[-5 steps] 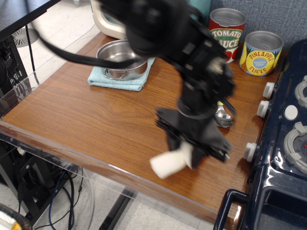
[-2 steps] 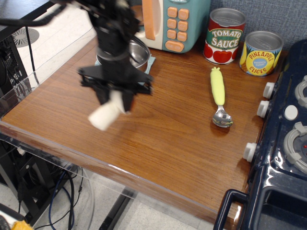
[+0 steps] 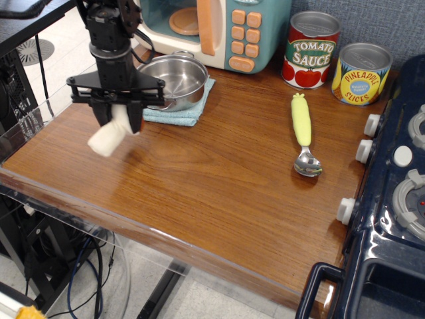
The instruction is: Move the mushroom to the front left corner of the table
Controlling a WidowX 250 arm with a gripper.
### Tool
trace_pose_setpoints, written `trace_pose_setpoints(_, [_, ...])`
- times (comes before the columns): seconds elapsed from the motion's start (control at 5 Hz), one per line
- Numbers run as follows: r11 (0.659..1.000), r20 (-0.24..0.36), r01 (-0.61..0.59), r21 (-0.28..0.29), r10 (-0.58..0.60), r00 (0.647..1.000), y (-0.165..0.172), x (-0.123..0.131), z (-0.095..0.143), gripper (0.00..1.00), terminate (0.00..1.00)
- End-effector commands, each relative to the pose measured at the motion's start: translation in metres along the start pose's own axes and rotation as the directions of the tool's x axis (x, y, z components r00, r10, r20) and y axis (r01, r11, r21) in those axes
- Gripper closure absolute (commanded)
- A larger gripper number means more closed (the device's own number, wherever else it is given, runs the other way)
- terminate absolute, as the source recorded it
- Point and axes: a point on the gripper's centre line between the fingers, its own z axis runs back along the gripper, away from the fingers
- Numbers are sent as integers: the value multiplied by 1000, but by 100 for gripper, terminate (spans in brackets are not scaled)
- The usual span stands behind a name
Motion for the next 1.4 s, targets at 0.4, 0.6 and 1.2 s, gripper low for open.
trace_pose_setpoints(0.4, [997, -23, -65, 29, 66, 998, 47, -3, -18, 0, 0])
trace_pose_setpoints(0.6, [997, -17, -64, 36, 65, 998, 46, -1, -13, 0, 0])
trace_pose_setpoints(1.2, [996, 30, -75, 42, 74, 997, 44, -2, 9, 0, 0])
